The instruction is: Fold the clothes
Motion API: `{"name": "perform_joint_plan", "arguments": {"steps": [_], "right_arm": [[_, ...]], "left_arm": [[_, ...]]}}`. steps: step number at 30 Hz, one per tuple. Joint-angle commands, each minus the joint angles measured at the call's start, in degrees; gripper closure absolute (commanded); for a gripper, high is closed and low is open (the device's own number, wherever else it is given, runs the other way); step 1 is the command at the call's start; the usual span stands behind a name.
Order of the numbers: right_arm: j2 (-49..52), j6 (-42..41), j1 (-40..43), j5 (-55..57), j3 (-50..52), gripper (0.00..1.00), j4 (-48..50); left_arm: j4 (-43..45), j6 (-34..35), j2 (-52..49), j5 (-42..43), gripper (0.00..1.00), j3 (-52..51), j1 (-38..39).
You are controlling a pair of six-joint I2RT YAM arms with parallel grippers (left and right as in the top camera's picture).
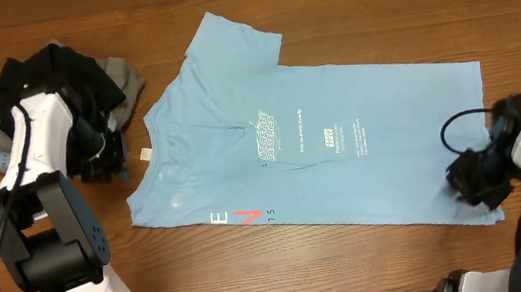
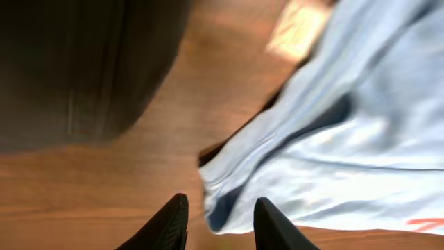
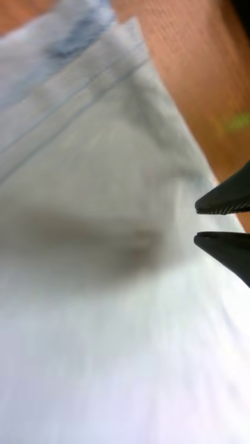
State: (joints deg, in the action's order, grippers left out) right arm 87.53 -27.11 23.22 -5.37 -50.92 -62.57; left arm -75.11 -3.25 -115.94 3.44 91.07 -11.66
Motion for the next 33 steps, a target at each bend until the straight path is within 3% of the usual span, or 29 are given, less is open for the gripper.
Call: {"name": "perform_joint_plan", "arguments": {"steps": [1, 3, 6, 9, 13, 17, 18, 22, 27, 30, 33], "right_arm": [[-7.93, 8.07, 0.26, -10.54, -7.58, 0.8, 0.28], [-10.86, 11.85, 0.26, -16.72, -11.1, 0.74, 0.79], [-13.46, 13.42, 0.26, -21.55, -16.41, 0.56, 2.23], [-13.49, 12.9, 0.26, -26.12, -18.03, 0.56, 4.98], [-11.67, 11.1, 0.26, -24.22, -18.08, 0.52, 8.79], [-6.86, 10.36, 0.26, -19.56, -18.05, 0.51, -0.94], [-4.87, 9.75, 0.26, -15.45, -17.75, 0.53, -4.79], [1.66, 7.06, 0.28, -8.13, -13.75, 0.96, -7.98], [6.69, 7.08, 0.63, -16.31, -6.49, 0.96, -3.48], [6.69, 6.34, 0.63, -16.15, -2.99, 0.96, -1.2], [6.69, 4.26, 0.72, -15.89, -0.13, 0.96, 1.66]], "left_arm": [[0.68, -2.14, 4.02, 7.48, 0.63, 6.23, 4.44], [2.62, -2.6, 6.23, 10.03, 0.55, 9.29, 7.98], [7.15, -2.6, 8.07, 16.33, 0.17, 12.74, 13.73], [14.53, -2.4, 8.04, 16.44, 0.26, 13.9, 19.06], [20.22, 0.48, 7.54, 11.19, 0.28, 13.9, 21.44], [9.92, 0.9, 6.69, 11.26, 0.3, 13.75, 21.44], [5.66, 0.85, 6.64, 10.29, 0.36, 13.51, 21.42], [-2.97, 1.14, 6.64, 5.07, 0.49, 10.4, 20.81], [-0.63, 3.69, 6.64, 5.7, 0.52, -2.34, 18.03], [6.71, 5.81, 6.64, 6.58, 0.73, -12.68, 16.85], [14.8, 7.89, 6.64, 8.66, 0.85, -21.09, 16.0]]}}
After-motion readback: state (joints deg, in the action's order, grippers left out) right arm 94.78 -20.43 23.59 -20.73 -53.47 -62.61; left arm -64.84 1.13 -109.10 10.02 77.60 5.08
